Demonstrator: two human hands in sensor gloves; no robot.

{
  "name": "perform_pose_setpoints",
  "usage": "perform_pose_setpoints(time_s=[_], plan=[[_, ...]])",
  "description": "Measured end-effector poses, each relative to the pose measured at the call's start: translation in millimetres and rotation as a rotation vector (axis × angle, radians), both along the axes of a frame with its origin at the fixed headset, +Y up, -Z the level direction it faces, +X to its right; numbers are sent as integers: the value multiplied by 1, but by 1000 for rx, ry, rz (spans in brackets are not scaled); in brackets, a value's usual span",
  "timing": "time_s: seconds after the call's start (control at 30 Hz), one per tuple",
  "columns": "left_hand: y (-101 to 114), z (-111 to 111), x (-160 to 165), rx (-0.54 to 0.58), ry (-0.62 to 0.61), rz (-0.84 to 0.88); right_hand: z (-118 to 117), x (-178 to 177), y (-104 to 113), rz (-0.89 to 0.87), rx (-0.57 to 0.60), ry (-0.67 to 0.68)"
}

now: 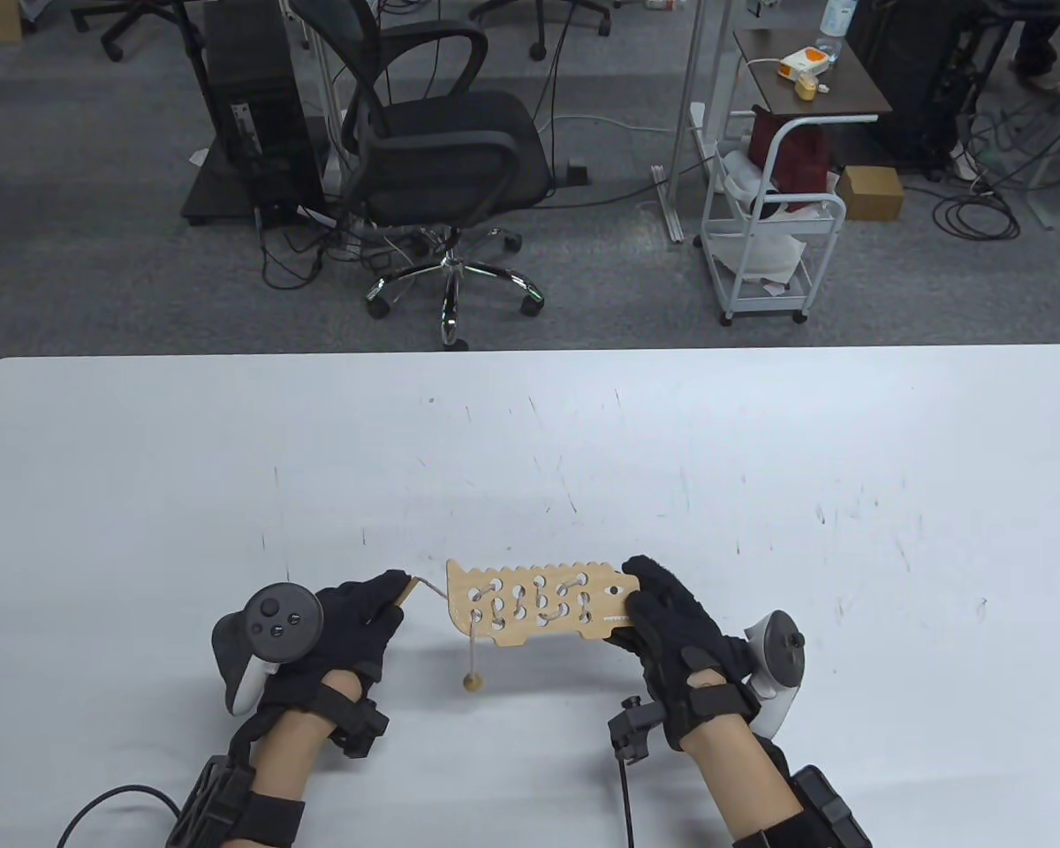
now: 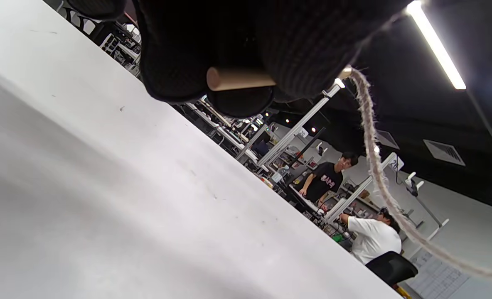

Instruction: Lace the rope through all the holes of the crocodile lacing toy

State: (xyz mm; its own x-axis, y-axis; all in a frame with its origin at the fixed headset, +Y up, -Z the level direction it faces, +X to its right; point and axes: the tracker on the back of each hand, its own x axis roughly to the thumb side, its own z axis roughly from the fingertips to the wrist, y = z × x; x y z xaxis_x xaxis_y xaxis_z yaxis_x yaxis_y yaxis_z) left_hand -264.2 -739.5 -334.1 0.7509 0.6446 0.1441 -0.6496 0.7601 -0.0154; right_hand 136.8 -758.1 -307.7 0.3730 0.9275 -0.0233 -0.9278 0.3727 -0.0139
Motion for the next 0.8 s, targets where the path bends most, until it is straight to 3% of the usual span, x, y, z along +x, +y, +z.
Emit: perform_pose_setpoints(time_s=[0.8], plan=[[-19,-1,29,-118,-161,-419,-1,-3,-2,29,-3,16]])
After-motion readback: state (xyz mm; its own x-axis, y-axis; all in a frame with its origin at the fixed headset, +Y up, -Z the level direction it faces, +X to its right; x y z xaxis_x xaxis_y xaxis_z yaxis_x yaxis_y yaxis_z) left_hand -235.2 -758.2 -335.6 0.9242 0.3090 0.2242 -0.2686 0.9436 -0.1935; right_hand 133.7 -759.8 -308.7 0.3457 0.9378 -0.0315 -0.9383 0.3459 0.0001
